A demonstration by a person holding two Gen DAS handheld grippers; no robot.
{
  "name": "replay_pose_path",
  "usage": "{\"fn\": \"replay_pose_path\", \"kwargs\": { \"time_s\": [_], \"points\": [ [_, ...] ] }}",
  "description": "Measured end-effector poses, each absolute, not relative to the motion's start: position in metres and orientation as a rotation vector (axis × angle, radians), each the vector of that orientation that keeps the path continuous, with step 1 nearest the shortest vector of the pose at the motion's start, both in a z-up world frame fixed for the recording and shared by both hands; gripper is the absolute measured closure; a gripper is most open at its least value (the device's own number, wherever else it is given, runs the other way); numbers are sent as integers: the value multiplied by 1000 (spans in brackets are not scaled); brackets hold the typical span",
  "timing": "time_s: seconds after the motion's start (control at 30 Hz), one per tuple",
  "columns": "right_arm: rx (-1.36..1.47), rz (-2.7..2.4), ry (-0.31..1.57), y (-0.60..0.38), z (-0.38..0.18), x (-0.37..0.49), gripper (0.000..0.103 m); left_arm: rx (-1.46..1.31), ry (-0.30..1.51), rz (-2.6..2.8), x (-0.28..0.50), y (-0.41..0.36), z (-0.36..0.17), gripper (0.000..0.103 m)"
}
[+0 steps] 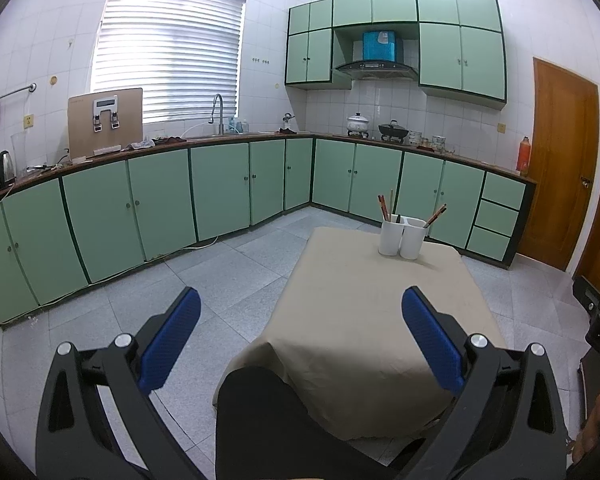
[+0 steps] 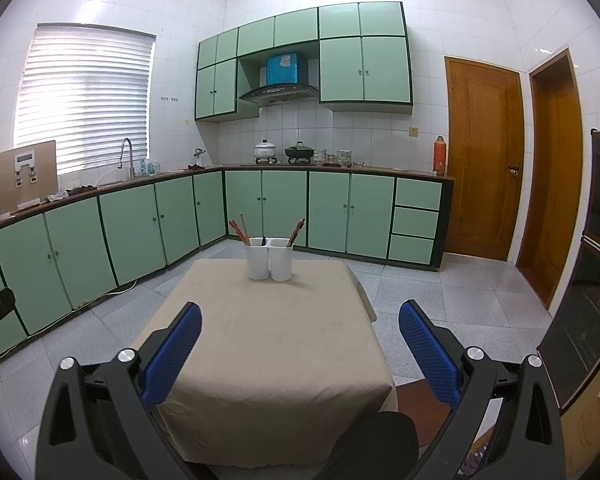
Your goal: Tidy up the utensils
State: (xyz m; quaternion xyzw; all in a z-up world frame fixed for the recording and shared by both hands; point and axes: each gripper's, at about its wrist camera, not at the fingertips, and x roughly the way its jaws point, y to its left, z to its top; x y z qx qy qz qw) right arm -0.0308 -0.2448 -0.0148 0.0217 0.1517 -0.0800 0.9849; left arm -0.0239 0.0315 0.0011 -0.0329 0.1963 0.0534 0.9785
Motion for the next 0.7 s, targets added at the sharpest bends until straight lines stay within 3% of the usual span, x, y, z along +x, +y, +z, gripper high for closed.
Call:
{"fn": "replay_pose_path", "kwargs": {
  "time_s": [0.7],
  "points": [
    [46,-163,305,-245,-12,-31,6,-74,398,104,-25,31,2,5]
  ]
}}
